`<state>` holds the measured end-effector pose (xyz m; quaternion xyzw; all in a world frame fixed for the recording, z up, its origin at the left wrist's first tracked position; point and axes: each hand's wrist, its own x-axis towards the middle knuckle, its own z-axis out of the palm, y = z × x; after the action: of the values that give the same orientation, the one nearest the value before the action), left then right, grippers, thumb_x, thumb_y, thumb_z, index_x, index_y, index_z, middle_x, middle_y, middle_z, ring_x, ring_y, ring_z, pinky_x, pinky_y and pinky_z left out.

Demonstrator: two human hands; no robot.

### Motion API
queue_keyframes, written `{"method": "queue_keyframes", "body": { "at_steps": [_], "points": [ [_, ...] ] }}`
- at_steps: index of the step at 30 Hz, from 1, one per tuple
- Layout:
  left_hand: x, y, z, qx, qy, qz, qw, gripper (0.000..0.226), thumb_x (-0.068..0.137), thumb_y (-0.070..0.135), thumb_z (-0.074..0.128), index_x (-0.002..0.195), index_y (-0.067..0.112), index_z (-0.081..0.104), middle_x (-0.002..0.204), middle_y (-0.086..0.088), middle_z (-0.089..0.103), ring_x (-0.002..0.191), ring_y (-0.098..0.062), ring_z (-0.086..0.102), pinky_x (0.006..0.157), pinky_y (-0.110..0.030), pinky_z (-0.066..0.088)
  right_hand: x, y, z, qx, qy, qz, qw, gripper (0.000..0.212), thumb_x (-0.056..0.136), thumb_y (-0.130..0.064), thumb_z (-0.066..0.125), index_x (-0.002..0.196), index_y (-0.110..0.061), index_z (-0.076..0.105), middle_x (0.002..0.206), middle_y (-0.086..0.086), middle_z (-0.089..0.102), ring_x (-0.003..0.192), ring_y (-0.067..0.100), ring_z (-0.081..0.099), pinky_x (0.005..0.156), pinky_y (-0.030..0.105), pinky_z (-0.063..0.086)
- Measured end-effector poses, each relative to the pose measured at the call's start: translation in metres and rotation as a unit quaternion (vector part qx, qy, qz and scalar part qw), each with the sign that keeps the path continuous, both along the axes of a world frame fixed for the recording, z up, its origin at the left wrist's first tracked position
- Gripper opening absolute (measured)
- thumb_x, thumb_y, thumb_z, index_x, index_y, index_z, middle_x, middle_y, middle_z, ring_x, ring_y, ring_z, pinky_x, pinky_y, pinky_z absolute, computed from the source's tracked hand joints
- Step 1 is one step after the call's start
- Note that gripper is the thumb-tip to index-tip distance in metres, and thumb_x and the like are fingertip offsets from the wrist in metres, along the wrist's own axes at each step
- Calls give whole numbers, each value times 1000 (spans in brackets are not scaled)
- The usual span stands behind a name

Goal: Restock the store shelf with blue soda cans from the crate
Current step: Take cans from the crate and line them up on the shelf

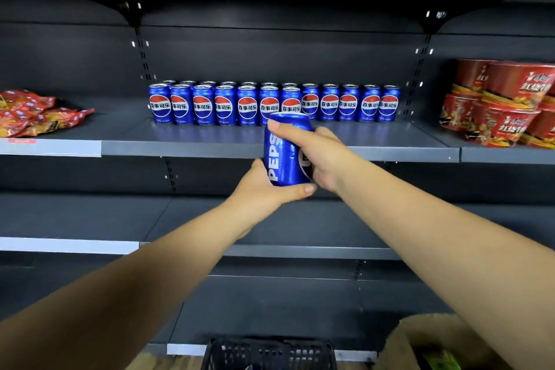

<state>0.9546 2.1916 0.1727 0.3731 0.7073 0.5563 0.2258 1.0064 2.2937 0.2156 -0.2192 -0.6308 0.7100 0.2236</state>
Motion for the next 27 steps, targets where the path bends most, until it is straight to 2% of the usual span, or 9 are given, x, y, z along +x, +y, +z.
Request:
{"method": "queue_keyframes", "body": {
  "at_steps": [3, 5, 8, 11, 15, 16, 19, 22, 27],
  "points": [
    [-3, 1, -1, 58, -37, 11, 998, 45, 74, 11, 77, 116, 12, 59, 103, -3, 71, 90, -14, 68, 61, -11, 48, -5, 2, 10, -1, -5, 23, 1000, 69, 64, -31, 85, 120, -7, 51, 102, 9, 70, 87, 22, 70, 78, 41, 58],
    [-5, 0, -1, 88, -48, 19, 995, 47, 70, 10, 80, 112, 13, 61, 99, -2, 72, 87, -15, 68, 68, -18, 51, -6, 7, 14, -4, -8, 64, 998, 55, 69, -29, 81, 115, -7, 59, 98, 8, 72, 84, 20, 70, 75, 36, 58],
    [-6, -3, 1, 105, -56, 13, 993, 57, 54, 22, 79, 108, 15, 62, 96, -2, 73, 85, -15, 68, 73, -24, 53, 0, 10, 20, -20, 2, 146, 989, 16, 78, -24, 69, 89, -12, 66, 81, 2, 72, 75, 15, 68, 76, 31, 57],
    [-10, -8, 3, 114, -68, -18, 991, 70, 41, 32, 76, 107, 16, 62, 96, -2, 73, 86, -16, 68, 79, -28, 55, 6, 10, 24, -34, 20, 189, 981, 11, 78, -22, 65, 84, -12, 64, 75, 1, 69, 68, 13, 66, 72, 28, 57],
    [-12, -9, 5, 109, -87, -13, 990, 91, 44, 29, 82, 126, 14, 45, 112, -1, 67, 98, -17, 67, 83, -33, 55, 1, 0, 24, -31, 47, 138, 989, 8, 83, -17, 65, 79, -11, 64, 76, 6, 66, 65, 17, 64, 66, 29, 57],
    [-10, -9, 5, 110, -81, 6, 991, 92, 47, 28, 83, 128, 16, 39, 115, 2, 64, 100, -14, 65, 84, -31, 54, -1, -3, 24, -33, 52, 117, 991, 12, 81, -17, 68, 86, -7, 64, 81, 9, 66, 67, 20, 64, 66, 31, 57],
    [-2, -7, 9, 110, -40, 63, 991, 80, 60, 26, 87, 123, 20, 38, 115, 8, 59, 99, -6, 61, 80, -23, 51, -5, -8, 20, -38, 58, 54, 996, 51, 74, -19, 76, 117, 0, 56, 82, 9, 64, 66, 22, 65, 61, 34, 57],
    [-1, -6, 10, 130, -29, 93, 987, 59, 65, 22, 83, 114, 15, 51, 107, 4, 66, 94, -9, 64, 78, -25, 52, -3, -9, 22, -41, 68, 30, 996, 66, 68, -21, 81, 122, 1, 52, 74, 5, 61, 61, 20, 65, 59, 32, 55],
    [-5, -7, 14, 156, -29, 37, 987, 44, 63, 15, 84, 100, 22, 60, 95, 8, 71, 86, -5, 67, 72, -15, 52, 8, -5, 30, 15, 69, 50, 996, 90, 43, -28, 87, 122, -1, 53, 94, 11, 69, 79, 24, 68, 76, 41, 58]
  ]
}}
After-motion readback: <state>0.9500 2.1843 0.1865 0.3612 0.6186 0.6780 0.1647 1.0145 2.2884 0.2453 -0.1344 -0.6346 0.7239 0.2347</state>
